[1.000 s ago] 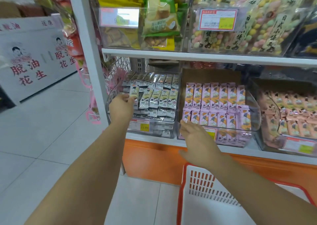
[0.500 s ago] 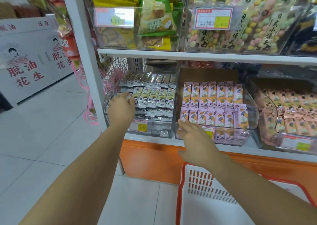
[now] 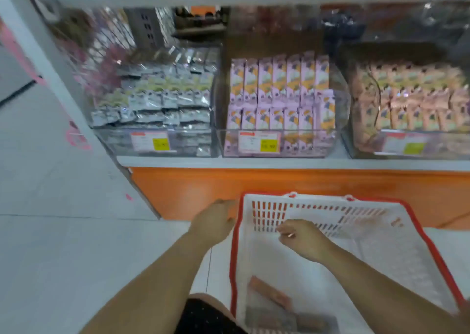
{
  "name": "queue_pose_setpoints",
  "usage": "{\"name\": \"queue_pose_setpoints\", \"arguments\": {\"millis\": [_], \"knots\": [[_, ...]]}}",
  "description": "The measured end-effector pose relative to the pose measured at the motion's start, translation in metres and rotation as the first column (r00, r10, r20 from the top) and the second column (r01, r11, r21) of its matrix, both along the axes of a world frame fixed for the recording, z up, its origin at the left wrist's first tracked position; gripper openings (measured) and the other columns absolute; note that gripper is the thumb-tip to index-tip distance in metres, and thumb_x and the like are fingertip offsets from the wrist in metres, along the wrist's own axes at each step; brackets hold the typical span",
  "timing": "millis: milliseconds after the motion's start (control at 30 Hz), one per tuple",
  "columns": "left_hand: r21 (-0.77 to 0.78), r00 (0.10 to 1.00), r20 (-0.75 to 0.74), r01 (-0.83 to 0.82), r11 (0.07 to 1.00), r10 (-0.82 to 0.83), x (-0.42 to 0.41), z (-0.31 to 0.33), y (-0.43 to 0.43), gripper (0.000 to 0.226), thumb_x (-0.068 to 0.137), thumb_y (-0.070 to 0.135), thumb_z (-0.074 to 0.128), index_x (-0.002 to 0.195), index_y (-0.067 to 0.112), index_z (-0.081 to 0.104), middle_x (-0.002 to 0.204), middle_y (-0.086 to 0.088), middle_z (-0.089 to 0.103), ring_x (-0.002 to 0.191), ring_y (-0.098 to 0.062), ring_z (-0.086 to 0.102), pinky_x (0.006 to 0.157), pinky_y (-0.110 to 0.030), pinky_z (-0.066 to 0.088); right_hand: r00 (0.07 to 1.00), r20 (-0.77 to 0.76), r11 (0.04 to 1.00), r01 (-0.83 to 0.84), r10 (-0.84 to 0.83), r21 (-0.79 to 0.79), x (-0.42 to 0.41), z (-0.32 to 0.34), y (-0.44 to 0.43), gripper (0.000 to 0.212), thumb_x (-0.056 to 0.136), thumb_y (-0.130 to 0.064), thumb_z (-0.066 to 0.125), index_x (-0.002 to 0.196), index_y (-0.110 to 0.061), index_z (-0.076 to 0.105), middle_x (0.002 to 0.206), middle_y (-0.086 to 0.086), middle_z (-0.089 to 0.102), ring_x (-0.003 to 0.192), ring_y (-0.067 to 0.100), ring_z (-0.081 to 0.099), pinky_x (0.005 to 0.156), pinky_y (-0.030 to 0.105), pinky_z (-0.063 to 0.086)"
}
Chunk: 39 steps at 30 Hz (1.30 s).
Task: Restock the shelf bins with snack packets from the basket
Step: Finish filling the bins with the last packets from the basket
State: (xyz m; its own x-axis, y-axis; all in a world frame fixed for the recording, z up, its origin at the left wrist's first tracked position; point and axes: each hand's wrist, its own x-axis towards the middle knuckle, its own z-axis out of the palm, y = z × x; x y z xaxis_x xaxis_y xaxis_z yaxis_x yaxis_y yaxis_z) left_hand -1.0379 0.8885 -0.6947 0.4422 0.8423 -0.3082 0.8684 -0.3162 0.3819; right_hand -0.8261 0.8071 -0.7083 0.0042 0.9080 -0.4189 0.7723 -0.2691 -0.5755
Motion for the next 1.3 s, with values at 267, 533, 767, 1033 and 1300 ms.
{"name": "queue_pose_setpoints", "arguments": {"millis": [267,533,767,1033,1300], "knots": [[-0.228,0.943,-0.189,0.230,0.946,-0.274,0.020,-0.028,0.000,0.066,0.094,0.027,0.056,0.150,0.021,0.024,0.158,-0.002,0.019,0.136,-0.020,0.036,0.111,-0.029,0.028,0.997,0.048,0.862,-0.024,0.056,-0.507,0.040,-0.111,-0.039,0.047,0.096,-0.034,0.051,0.138,-0.012,0.045,0.146,0.005,0.040,0.130,0.021,0.042,0.105,0.030,0.034],[-0.246,0.955,-0.204,0.162,0.956,-0.214,0.022,-0.041,0.002,0.072,0.091,0.029,0.061,0.150,0.029,0.021,0.159,0.010,0.003,0.134,-0.020,0.039,0.107,-0.035,0.036,0.932,0.123,0.698,-0.163,0.340,-0.697,0.045,-0.193,-0.086,0.038,0.095,-0.032,0.049,0.126,-0.010,0.055,0.125,0.006,0.056,0.110,0.022,0.055,0.094,0.030,0.043],[-0.258,0.966,-0.181,0.134,0.957,-0.184,0.025,-0.044,0.001,0.073,0.090,0.026,0.062,0.150,0.029,0.020,0.159,0.013,0.005,0.135,-0.017,0.036,0.108,-0.036,0.035,0.841,0.275,0.725,-0.184,0.466,-0.664,0.042,-0.197,-0.093,0.030,0.095,-0.020,0.044,0.121,-0.010,0.055,0.126,0.008,0.054,0.118,0.024,0.048,0.095,0.032,0.041],[-0.260,0.930,-0.278,0.168,0.951,-0.240,0.020,-0.042,0.002,0.069,0.092,0.039,0.057,0.149,0.038,0.018,0.159,0.008,-0.011,0.143,-0.024,0.022,0.108,-0.041,0.037,0.910,0.298,0.903,-0.153,0.287,-0.401,0.058,-0.147,-0.072,0.021,0.090,-0.017,0.051,0.111,-0.021,0.050,0.121,0.005,0.052,0.110,0.022,0.048,0.087,0.031,0.040],[-0.204,0.953,-0.116,0.252,0.946,-0.280,0.030,0.006,-0.014,0.048,0.096,0.035,0.051,0.142,0.025,0.041,0.147,-0.003,0.041,0.128,-0.019,0.044,0.104,-0.030,0.037,0.965,0.140,0.903,-0.257,0.221,0.346,0.022,-0.042,-0.031,0.030,0.078,-0.007,0.067,0.105,-0.020,0.060,0.115,-0.004,0.055,0.112,0.015,0.044,0.090,0.018,0.031]]}}
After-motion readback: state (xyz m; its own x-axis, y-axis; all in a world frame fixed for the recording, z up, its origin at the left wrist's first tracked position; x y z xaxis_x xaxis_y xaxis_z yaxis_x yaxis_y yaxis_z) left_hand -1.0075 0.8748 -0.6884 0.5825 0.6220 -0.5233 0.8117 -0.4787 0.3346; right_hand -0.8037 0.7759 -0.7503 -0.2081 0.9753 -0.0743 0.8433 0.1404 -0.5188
